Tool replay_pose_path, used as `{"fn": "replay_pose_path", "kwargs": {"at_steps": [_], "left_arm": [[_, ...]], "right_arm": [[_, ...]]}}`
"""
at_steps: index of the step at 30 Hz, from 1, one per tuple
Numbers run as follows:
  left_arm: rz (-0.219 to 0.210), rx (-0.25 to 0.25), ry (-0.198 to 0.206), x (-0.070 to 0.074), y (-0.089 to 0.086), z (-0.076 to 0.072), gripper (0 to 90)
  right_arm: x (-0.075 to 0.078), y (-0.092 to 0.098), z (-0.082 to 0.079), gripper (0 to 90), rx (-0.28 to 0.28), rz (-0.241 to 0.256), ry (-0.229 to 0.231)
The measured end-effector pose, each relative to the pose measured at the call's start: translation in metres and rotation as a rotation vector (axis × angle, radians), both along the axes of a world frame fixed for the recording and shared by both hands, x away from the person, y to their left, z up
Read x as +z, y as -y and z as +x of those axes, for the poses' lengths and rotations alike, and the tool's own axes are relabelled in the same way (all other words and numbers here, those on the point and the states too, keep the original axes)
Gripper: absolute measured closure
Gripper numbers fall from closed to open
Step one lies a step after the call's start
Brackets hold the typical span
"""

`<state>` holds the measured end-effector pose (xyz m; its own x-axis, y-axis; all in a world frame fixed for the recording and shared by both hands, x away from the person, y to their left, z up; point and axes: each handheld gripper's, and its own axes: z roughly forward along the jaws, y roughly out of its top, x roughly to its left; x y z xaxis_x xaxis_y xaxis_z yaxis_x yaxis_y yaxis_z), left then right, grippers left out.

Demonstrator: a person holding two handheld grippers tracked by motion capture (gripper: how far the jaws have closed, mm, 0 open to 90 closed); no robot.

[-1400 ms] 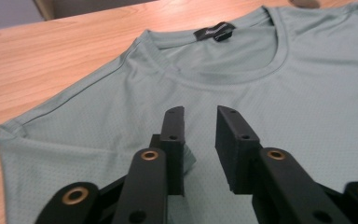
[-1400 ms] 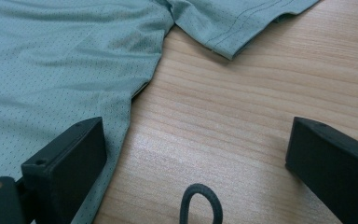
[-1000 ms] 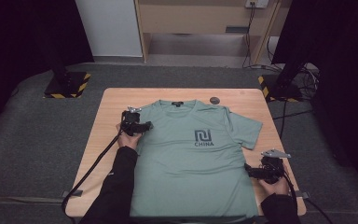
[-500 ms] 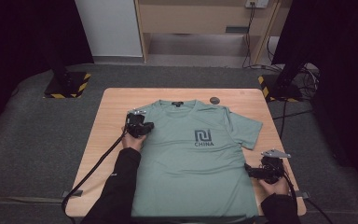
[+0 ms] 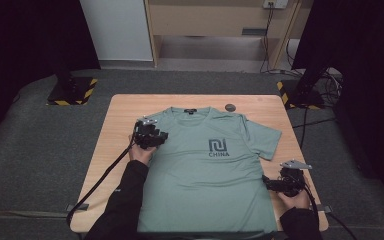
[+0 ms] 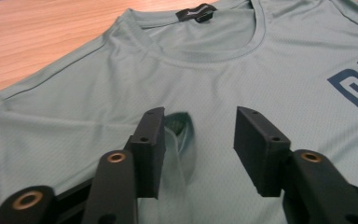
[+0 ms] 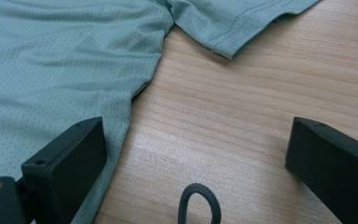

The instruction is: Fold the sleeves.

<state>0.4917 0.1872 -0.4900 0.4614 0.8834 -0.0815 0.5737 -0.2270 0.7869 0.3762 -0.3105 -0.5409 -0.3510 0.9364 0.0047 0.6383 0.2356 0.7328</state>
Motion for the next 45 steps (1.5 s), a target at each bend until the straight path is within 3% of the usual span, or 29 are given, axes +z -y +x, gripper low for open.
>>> {"fn": "replay_pose_path", "kwargs": {"at_steps": [2,6,9,11,15,21,27,32,38,45], "left_arm": [[0.026,0.007,0.009,0.002,-0.003,-0.005,48.8],[0.034,0.017,0.017,0.005,-0.010,-0.016,45.3],[0.016,0.021,0.026,0.005,-0.015,-0.026,44.3],[0.039,0.028,0.032,0.006,-0.016,-0.033,42.4],[0.040,0.022,0.037,0.004,-0.019,-0.044,41.4],[0.112,0.004,0.078,0.006,-0.014,-0.063,40.8],[0.098,-0.023,0.083,0.012,-0.010,-0.079,36.7],[0.137,-0.025,0.102,0.014,-0.009,-0.093,33.1],[0.162,0.030,0.088,0.014,-0.019,-0.097,29.0],[0.109,0.102,0.021,0.001,-0.049,-0.097,28.0]], "right_arm": [[0.000,0.000,0.000,4.9,0.000,0.000,0.000],[0.000,0.000,0.000,5.0,-0.001,0.000,0.000],[0.000,0.000,0.000,5.1,-0.001,0.000,0.000],[0.000,0.000,0.000,5.5,-0.001,0.002,0.000],[0.000,-0.001,-0.001,6.0,-0.005,0.006,-0.001],[0.001,-0.001,-0.001,7.4,-0.019,0.012,0.002],[0.002,-0.001,-0.003,11.1,-0.027,0.030,0.004],[0.003,0.002,-0.004,11.7,-0.037,0.043,0.009],[0.004,0.002,-0.005,11.9,-0.034,0.048,0.012],[0.006,0.002,-0.006,11.9,-0.033,0.058,0.020]]}}
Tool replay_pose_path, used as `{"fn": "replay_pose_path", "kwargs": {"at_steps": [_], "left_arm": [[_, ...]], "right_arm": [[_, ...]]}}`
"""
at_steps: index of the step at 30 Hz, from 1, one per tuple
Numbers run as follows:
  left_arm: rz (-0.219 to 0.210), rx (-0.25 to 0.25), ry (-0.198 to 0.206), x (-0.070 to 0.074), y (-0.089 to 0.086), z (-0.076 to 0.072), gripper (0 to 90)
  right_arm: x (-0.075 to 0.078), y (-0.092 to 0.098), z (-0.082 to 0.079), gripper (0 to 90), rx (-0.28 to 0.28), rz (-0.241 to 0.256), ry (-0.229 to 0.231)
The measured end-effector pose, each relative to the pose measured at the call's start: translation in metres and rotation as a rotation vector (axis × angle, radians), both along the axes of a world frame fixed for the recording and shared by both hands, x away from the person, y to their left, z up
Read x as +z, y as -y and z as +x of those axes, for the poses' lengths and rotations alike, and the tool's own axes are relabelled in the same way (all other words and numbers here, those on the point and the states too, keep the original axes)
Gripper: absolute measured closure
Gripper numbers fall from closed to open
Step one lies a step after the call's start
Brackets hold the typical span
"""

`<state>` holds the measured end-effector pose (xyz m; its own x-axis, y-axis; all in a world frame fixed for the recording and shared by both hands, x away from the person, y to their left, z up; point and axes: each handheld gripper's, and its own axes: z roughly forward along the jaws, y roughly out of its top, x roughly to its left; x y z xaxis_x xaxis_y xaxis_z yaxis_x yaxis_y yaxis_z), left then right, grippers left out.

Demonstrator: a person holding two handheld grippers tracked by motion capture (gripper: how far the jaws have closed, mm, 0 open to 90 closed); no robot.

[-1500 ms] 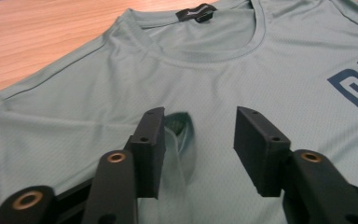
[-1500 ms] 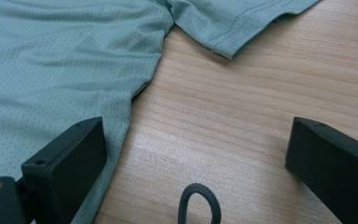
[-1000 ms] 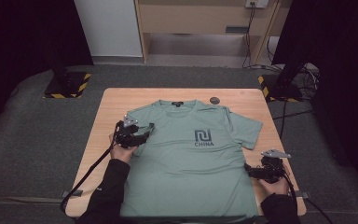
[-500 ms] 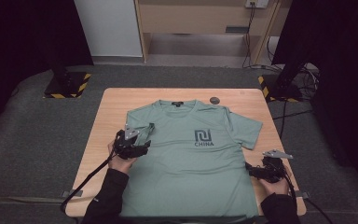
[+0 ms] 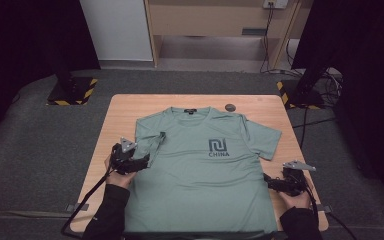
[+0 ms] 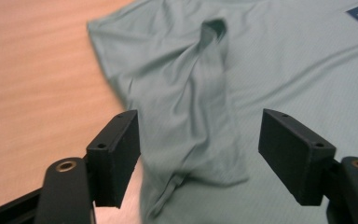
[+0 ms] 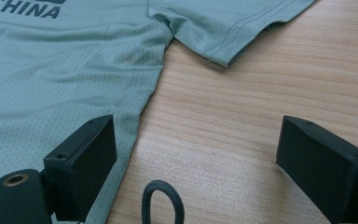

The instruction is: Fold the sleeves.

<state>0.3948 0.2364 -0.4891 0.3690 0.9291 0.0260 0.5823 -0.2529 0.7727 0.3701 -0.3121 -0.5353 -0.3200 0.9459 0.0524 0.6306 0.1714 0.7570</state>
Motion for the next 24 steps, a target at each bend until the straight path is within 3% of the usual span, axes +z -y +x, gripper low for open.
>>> {"fn": "replay_pose_path", "kwargs": {"at_steps": [4,9,13,17,20,24], "left_arm": [[0.026,0.030,-0.024,-0.011,-0.016,-0.014,26.1],[0.025,0.066,-0.025,-0.016,-0.030,-0.032,24.6],[0.022,0.083,-0.028,-0.023,-0.034,-0.045,22.3],[0.066,0.120,-0.016,-0.026,-0.033,-0.056,19.6],[0.076,0.147,0.000,-0.025,-0.033,-0.061,19.5],[0.026,0.194,-0.030,-0.029,-0.037,-0.069,19.6]], "right_arm": [[0.001,0.001,-0.001,11.7,-0.005,0.007,0.005],[0.002,0.001,-0.001,11.5,-0.004,0.011,0.005],[0.004,0.000,-0.002,11.2,-0.004,0.008,0.011],[0.004,0.000,-0.002,11.0,-0.005,0.003,0.015],[0.005,0.001,-0.003,10.9,-0.005,0.005,0.018],[0.008,0.002,-0.004,11.0,-0.009,0.013,0.028]]}}
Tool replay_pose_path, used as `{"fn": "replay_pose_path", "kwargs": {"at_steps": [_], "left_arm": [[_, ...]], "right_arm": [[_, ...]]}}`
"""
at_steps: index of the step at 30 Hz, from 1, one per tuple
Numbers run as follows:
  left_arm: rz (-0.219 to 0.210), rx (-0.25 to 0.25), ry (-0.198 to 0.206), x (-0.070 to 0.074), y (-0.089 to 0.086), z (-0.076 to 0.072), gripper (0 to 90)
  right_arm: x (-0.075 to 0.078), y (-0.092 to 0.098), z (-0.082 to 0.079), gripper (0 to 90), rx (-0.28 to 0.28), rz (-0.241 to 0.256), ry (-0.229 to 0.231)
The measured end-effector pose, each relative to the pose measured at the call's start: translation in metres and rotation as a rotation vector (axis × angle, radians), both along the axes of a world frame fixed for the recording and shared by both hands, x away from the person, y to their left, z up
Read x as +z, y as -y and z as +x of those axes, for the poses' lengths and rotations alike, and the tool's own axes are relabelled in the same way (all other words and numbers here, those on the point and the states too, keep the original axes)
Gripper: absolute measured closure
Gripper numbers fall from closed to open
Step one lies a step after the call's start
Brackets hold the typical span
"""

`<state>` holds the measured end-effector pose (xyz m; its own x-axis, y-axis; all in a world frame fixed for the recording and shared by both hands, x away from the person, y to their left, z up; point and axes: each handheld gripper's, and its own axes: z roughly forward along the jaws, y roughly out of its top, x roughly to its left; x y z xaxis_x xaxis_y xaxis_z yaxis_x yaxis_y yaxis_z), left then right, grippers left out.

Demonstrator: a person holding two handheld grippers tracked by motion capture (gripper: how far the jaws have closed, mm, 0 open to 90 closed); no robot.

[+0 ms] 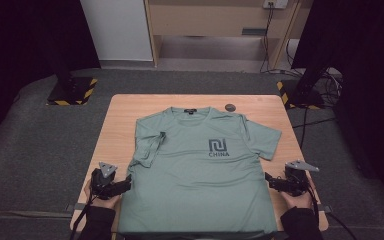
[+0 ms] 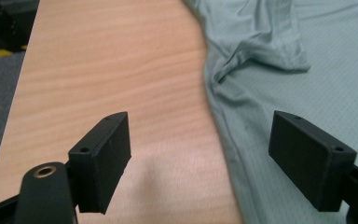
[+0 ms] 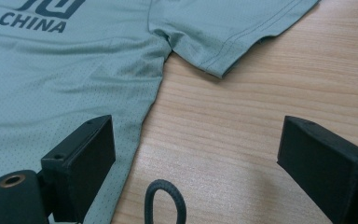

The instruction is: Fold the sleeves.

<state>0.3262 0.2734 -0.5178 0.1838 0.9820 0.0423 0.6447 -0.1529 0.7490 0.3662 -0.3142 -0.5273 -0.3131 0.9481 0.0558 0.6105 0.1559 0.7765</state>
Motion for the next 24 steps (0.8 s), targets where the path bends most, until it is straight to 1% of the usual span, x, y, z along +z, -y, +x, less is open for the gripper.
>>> {"fn": "replay_pose_path", "kwargs": {"at_steps": [3,6,9,13,14,16,18,21,24], "left_arm": [[-0.031,0.011,-0.005,-0.003,-0.004,-0.005,19.4],[-0.042,0.016,0.002,-0.005,-0.007,-0.007,18.9],[-0.026,0.019,0.005,-0.009,-0.007,-0.007,17.9],[-0.026,0.009,0.007,-0.015,-0.009,-0.005,17.0],[-0.017,0.003,0.010,-0.015,-0.009,-0.005,16.8],[0.013,0.002,0.018,-0.017,-0.009,-0.004,16.7],[0.008,-0.001,0.008,-0.017,-0.011,-0.002,16.5],[0.017,-0.001,0.016,-0.017,-0.012,-0.001,16.2],[0.007,0.002,0.010,-0.017,-0.015,0.000,16.2]], "right_arm": [[0.002,0.001,0.000,11.0,0.000,0.007,0.008],[0.005,0.001,0.000,11.0,-0.001,0.010,0.018],[0.011,0.002,-0.001,11.0,-0.003,0.024,0.026],[0.017,0.001,-0.002,11.0,-0.003,0.029,0.039],[0.021,0.001,-0.002,10.7,-0.002,0.032,0.043],[0.025,0.000,0.000,10.5,-0.001,0.043,0.052],[0.030,-0.001,0.002,10.3,0.000,0.041,0.058],[0.038,-0.002,0.007,10.5,-0.004,0.040,0.064],[0.046,-0.002,0.013,10.8,-0.012,0.044,0.062]]}}
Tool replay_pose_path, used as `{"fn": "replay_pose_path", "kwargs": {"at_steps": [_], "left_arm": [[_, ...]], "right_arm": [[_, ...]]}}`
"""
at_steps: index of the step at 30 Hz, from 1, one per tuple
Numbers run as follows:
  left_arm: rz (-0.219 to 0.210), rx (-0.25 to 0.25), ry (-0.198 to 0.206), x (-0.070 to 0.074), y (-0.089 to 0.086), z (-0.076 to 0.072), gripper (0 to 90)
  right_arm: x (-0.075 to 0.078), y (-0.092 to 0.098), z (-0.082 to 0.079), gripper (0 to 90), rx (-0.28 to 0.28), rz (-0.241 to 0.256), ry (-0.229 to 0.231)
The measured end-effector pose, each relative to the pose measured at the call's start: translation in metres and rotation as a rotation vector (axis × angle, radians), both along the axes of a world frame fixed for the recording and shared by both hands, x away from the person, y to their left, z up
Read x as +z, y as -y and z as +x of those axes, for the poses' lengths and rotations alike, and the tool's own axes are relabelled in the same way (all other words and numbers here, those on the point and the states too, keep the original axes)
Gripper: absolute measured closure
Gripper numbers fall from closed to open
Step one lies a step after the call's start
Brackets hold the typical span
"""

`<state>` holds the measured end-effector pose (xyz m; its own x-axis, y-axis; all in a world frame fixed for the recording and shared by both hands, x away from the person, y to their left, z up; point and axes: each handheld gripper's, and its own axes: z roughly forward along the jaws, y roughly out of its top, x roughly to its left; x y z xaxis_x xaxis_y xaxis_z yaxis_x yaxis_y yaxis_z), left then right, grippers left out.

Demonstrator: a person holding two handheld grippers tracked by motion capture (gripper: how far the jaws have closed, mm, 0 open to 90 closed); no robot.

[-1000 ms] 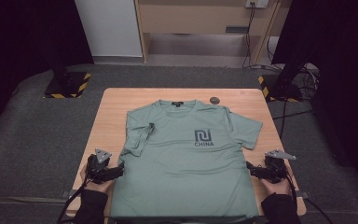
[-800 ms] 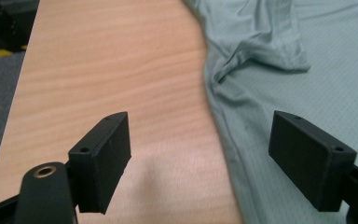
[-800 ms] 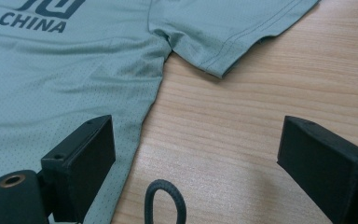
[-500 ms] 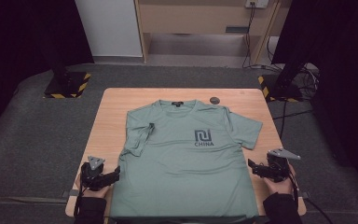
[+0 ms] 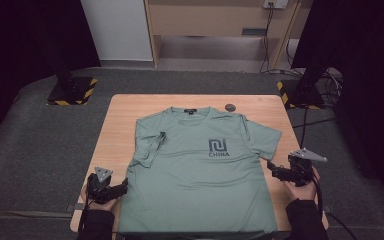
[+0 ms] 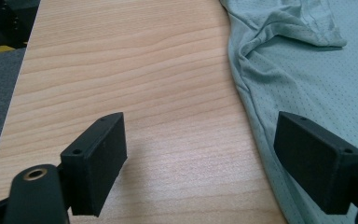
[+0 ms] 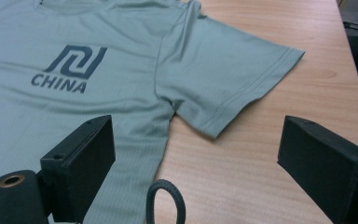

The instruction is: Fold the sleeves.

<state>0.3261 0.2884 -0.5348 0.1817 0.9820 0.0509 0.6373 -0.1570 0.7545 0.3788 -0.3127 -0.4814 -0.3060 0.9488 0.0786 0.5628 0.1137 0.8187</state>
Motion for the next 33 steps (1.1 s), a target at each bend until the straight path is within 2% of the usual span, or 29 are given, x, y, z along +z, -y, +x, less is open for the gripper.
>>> {"fn": "replay_pose_path", "kwargs": {"at_steps": [4,10,14,18,20,27,33], "left_arm": [[-0.011,0.002,-0.003,0.000,-0.003,0.001,15.8],[-0.026,-0.002,0.007,0.002,-0.007,-0.001,15.8],[-0.039,0.005,0.000,0.003,-0.012,-0.002,15.8],[-0.034,0.004,-0.019,0.002,-0.014,-0.002,16.0],[-0.027,-0.004,-0.041,0.000,-0.013,-0.001,15.7],[-0.030,-0.015,-0.038,-0.001,-0.012,-0.001,14.9],[-0.029,-0.013,-0.038,-0.001,-0.011,-0.001,14.0]], "right_arm": [[0.011,0.001,0.008,10.7,-0.007,0.010,0.001],[0.027,-0.002,0.018,10.7,-0.013,-0.011,0.009],[0.034,-0.003,0.025,10.9,-0.016,-0.023,0.010],[0.040,-0.001,0.031,11.0,-0.024,-0.026,0.011],[0.042,0.000,0.035,11.2,-0.030,-0.031,0.011],[0.043,0.002,0.049,11.4,-0.039,-0.054,-0.015],[0.042,-0.001,0.060,12.0,-0.035,-0.055,-0.029]]}}
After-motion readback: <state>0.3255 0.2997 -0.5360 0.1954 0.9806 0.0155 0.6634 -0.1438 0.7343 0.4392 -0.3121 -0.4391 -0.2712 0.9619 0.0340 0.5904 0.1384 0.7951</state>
